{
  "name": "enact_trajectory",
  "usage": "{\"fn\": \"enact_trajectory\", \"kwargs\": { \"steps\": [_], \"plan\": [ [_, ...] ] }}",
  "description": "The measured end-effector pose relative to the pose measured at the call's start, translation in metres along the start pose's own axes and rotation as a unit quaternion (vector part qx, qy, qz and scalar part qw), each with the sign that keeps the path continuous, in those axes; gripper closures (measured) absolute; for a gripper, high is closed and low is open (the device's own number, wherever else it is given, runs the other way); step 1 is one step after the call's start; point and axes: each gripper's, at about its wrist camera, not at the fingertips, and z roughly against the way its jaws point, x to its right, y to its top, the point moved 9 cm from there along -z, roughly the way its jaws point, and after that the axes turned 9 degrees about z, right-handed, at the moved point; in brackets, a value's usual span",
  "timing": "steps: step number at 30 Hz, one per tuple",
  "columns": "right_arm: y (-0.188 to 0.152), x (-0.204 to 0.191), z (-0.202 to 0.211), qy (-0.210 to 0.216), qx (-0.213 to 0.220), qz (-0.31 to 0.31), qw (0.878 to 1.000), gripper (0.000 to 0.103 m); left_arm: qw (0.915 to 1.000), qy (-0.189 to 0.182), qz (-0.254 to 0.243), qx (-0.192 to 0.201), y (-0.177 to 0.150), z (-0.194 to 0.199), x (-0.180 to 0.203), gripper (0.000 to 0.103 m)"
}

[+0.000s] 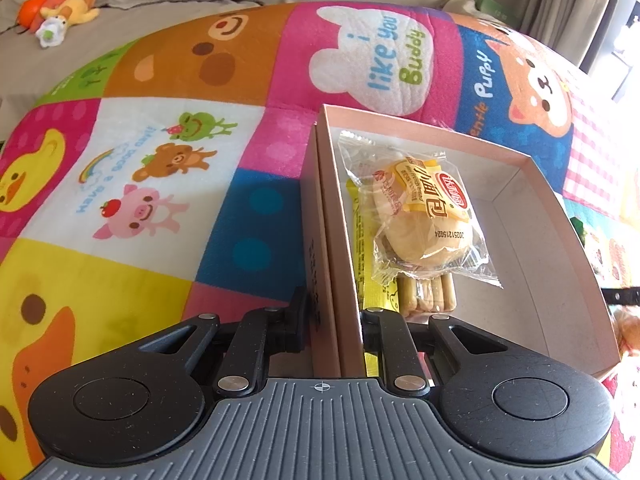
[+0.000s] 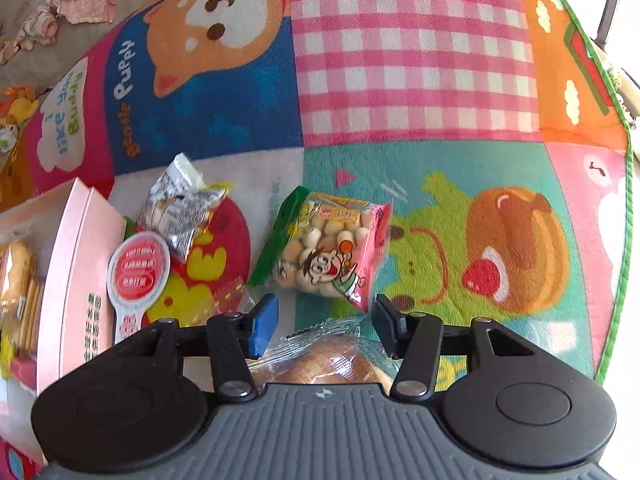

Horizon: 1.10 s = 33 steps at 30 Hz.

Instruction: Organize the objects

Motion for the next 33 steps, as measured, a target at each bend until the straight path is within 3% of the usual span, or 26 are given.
{"fn": "enact_trajectory", "kwargs": {
  "steps": [6,8,11,14,21,23,25,28,29,33],
  "plan": [
    [-0.025,-0.026,0.032,0.030,-0.010,0.045,0.998,0.050,1.0000,0.004,0.001,0.000,0.000,0.000,0.001,0.084],
    [-0.012,-0.033,0.047,0.040,0.022,0.041,0.998,0.036,1.0000,0.005,-0.001,0.000,0.000,0.000,0.001,0.084],
    [0.025,-0.040,0.054,0.053,0.069,0.013,0.996,0.029,1.0000,0.004,-0.002,0.000,0.000,0.000,0.000,0.084],
    [0.059,-0.054,0.030,0.068,0.072,-0.016,0.995,0.026,1.0000,0.005,0.000,0.000,0.000,0.000,0.000,0.084],
    [0.116,-0.064,-0.048,0.006,0.058,-0.033,0.998,0.026,1.0000,0.000,0.000,-0.001,0.000,0.000,-0.001,0.084],
    [0.121,-0.068,-0.058,0.002,0.051,-0.020,0.998,0.030,1.0000,0.000,0.000,0.001,-0.001,0.001,-0.001,0.084],
    [0.117,-0.077,-0.064,0.013,0.032,0.001,0.999,0.050,1.0000,-0.003,0.001,0.002,-0.001,0.001,-0.001,0.084],
    [0.104,-0.084,-0.060,0.007,0.027,0.036,0.999,0.054,1.0000,-0.006,0.003,0.002,-0.001,0.001,-0.002,0.084],
    [0.098,-0.086,-0.057,0.007,0.023,0.048,0.999,0.064,1.0000,-0.007,0.004,0.002,-0.001,0.001,-0.002,0.084],
    [0.060,-0.086,-0.036,0.022,0.007,0.086,0.996,0.064,1.0000,-0.006,0.007,0.003,0.000,0.000,-0.002,0.083]
  ]
}}
